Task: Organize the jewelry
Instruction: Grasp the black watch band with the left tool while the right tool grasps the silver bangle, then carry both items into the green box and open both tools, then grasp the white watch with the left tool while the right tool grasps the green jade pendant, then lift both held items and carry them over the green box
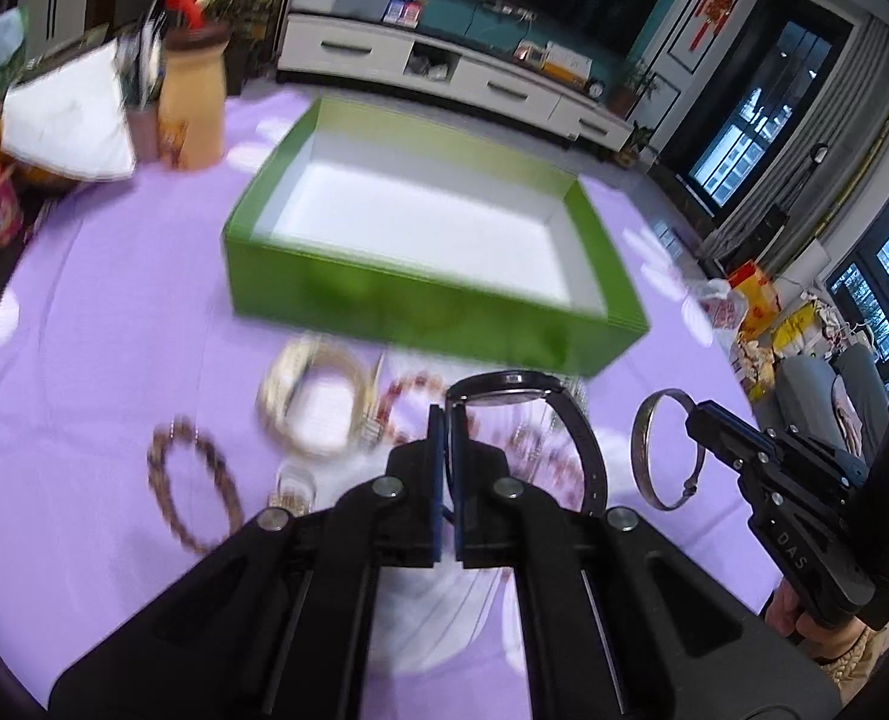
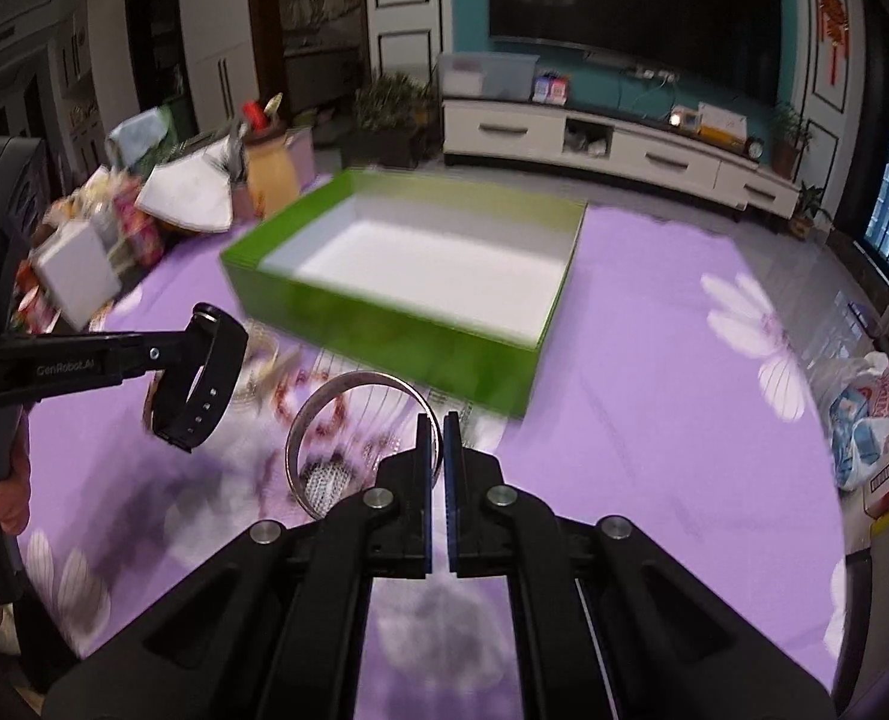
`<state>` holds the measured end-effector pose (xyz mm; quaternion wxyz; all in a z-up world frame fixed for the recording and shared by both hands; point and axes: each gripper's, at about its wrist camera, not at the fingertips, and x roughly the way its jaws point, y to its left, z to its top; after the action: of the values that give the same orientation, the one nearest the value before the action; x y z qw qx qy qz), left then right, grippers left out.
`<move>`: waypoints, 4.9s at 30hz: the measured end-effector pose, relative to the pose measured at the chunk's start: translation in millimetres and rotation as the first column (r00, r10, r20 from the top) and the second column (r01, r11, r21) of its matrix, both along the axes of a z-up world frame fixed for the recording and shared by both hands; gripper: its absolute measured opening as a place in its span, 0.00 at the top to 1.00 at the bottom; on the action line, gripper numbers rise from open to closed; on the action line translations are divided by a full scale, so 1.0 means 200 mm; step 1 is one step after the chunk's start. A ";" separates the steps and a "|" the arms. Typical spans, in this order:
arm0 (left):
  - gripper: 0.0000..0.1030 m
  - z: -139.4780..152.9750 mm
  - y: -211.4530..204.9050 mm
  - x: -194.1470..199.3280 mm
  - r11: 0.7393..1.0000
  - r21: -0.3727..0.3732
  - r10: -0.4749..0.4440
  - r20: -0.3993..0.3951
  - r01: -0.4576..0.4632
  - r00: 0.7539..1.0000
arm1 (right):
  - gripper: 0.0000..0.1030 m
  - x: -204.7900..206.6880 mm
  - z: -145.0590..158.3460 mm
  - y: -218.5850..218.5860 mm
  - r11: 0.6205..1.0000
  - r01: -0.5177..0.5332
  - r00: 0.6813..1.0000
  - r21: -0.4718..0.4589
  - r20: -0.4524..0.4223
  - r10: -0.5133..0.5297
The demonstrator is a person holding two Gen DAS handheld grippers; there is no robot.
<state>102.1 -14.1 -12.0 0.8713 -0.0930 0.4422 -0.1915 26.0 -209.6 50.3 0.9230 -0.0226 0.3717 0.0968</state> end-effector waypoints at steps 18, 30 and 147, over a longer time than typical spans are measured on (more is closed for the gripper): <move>0.99 0.07 -0.10 0.63 0.998 0.006 0.054 0.015 -0.055 0.998 | 0.97 0.59 0.08 0.03 0.999 0.039 0.998 -0.018 0.058 -0.038; 0.94 -0.12 -0.10 0.76 0.992 0.085 0.099 -0.056 -0.094 0.993 | 0.87 0.71 -0.09 0.08 0.995 0.032 0.999 -0.090 -0.026 -0.034; 0.76 0.26 -0.13 0.46 0.998 0.067 -0.011 0.134 0.002 0.991 | 0.95 0.37 0.22 -0.08 0.999 0.040 0.991 0.034 0.129 -0.044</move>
<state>194.3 -40.0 40.3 0.9011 -0.0493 0.3889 -0.1851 101.0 -226.4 94.7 0.9473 -0.0067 0.3097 0.0817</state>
